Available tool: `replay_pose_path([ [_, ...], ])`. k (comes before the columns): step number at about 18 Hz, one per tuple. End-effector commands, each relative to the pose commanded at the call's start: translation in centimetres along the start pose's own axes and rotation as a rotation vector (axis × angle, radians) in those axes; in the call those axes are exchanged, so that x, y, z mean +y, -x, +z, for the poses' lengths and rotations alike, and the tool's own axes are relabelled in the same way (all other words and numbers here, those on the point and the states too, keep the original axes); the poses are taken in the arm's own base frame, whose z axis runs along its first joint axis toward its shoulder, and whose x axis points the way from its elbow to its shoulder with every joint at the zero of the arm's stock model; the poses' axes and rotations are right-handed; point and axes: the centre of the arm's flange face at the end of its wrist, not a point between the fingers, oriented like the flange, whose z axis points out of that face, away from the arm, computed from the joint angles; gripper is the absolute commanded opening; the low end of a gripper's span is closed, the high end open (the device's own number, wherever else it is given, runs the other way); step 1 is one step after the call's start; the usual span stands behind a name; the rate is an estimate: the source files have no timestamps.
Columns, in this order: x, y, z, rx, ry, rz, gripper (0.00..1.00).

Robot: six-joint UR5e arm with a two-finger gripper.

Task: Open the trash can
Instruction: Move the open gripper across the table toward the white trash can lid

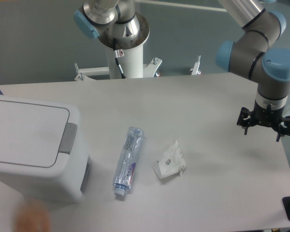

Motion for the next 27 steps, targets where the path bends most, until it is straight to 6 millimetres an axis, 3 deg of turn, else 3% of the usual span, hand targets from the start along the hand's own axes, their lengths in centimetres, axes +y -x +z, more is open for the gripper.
replay_pose_path([
  [9, -0.9, -0.2, 0.3, -0.016, -0.052, 0.005, 1.0],
  [14, -2.5, -0.8, -1.1, -0.005, -0.136, -0.166, 1.0],
  [17, -7.1, -2.6, -5.0, -0.008, -0.21, -0.357, 1.0],
  [20, -11.1, -4.4, -7.0, 0.021, -0.281, -0.398, 1.0],
  [22, -13.2, -6.0, -9.4, 0.041, -0.331, -0.433, 1.0],
  [27, -18.2, -12.2, -16.3, 0.144, -0.47, -0.49, 1.0],
])
